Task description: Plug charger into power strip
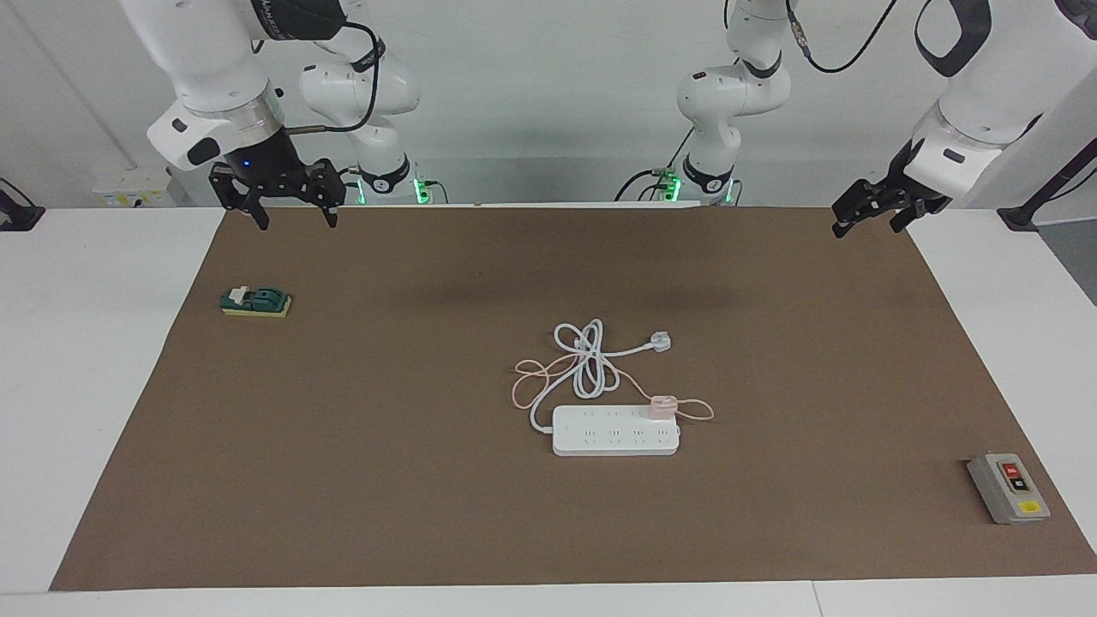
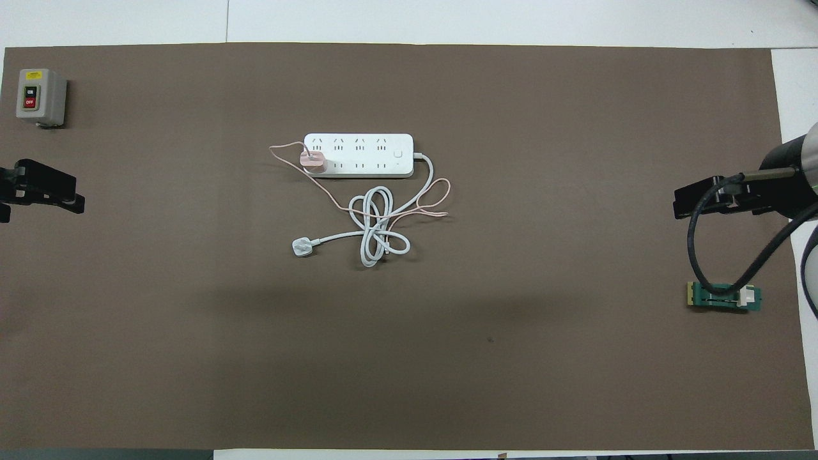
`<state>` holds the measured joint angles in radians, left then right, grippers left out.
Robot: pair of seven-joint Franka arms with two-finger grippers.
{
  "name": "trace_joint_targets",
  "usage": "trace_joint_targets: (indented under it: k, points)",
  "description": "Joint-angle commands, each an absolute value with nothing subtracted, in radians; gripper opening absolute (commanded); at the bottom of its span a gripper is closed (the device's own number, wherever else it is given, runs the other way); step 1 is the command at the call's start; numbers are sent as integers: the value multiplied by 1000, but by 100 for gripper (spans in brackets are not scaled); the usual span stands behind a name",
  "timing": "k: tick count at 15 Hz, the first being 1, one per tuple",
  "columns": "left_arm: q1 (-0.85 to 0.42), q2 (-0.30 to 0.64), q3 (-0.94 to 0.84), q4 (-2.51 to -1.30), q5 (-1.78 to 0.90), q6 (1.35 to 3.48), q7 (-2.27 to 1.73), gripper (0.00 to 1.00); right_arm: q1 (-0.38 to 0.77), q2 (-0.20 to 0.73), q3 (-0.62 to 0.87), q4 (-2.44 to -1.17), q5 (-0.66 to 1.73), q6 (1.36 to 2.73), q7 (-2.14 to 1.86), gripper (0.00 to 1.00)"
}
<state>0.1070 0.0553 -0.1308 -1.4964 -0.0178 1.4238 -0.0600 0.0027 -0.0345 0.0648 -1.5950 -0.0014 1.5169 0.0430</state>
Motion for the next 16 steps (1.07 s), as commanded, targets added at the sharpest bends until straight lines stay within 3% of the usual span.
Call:
trace_joint_targets:
  k: [1, 16]
  points:
    - [80, 58, -112, -1491, 3, 1437, -72, 100, -8, -60, 72, -1623, 20, 1528, 38, 100]
    - [66, 49, -118, -1509, 2, 1480, -69, 100, -6, -60, 72, -1623, 20, 1526, 38, 100]
